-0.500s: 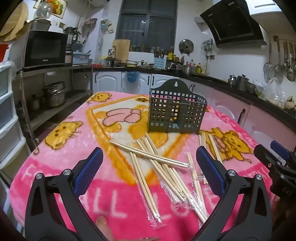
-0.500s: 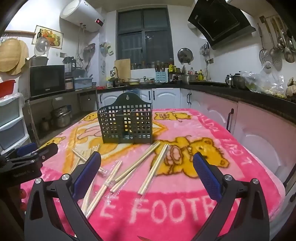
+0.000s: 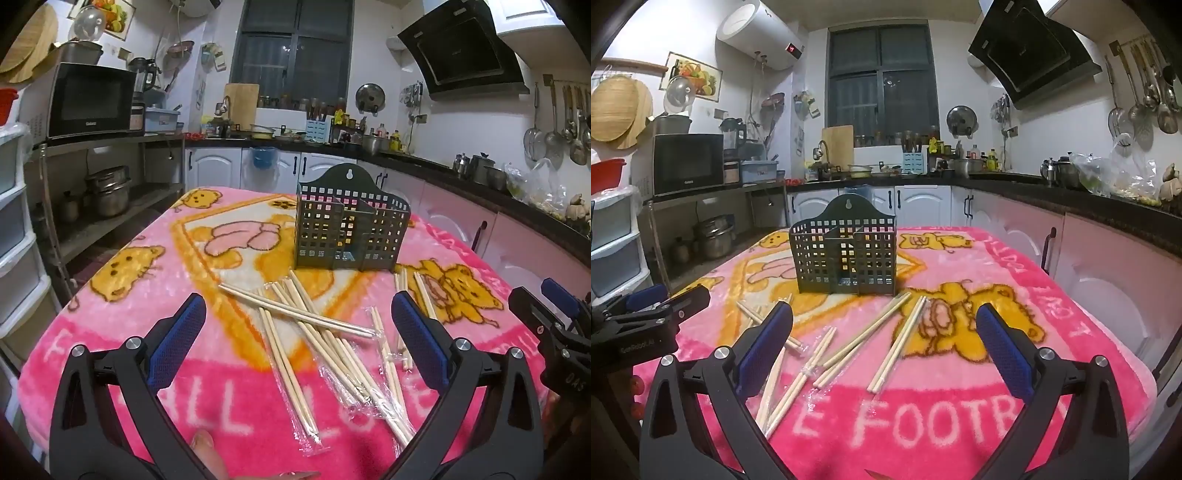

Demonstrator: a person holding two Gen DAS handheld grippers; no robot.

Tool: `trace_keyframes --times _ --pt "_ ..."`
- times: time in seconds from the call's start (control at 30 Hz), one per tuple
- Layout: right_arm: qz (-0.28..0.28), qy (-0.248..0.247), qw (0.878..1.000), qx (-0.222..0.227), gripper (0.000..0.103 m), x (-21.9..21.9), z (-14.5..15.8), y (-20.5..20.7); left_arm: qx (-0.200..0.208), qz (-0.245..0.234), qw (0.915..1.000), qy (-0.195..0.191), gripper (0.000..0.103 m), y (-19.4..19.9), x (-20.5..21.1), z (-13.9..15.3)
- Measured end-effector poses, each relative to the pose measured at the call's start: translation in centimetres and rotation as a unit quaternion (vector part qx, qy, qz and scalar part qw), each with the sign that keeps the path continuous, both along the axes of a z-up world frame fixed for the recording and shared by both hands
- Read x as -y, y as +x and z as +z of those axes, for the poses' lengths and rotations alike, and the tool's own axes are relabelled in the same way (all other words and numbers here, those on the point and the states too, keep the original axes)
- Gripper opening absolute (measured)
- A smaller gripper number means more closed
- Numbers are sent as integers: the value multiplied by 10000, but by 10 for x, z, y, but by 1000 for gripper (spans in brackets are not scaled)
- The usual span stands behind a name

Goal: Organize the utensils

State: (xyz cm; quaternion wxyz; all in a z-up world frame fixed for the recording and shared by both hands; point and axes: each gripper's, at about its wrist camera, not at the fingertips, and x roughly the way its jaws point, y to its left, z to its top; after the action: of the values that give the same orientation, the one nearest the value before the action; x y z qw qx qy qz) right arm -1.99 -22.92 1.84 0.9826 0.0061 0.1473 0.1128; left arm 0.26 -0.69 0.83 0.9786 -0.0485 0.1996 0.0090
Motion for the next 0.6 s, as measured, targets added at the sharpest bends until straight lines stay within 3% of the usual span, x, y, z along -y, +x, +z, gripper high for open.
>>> trace_keyframes --times 0.6 --pt "-19 -12 10000 47 97 -2 0 -1 57 -2 10000 -22 93 -6 -3 -1"
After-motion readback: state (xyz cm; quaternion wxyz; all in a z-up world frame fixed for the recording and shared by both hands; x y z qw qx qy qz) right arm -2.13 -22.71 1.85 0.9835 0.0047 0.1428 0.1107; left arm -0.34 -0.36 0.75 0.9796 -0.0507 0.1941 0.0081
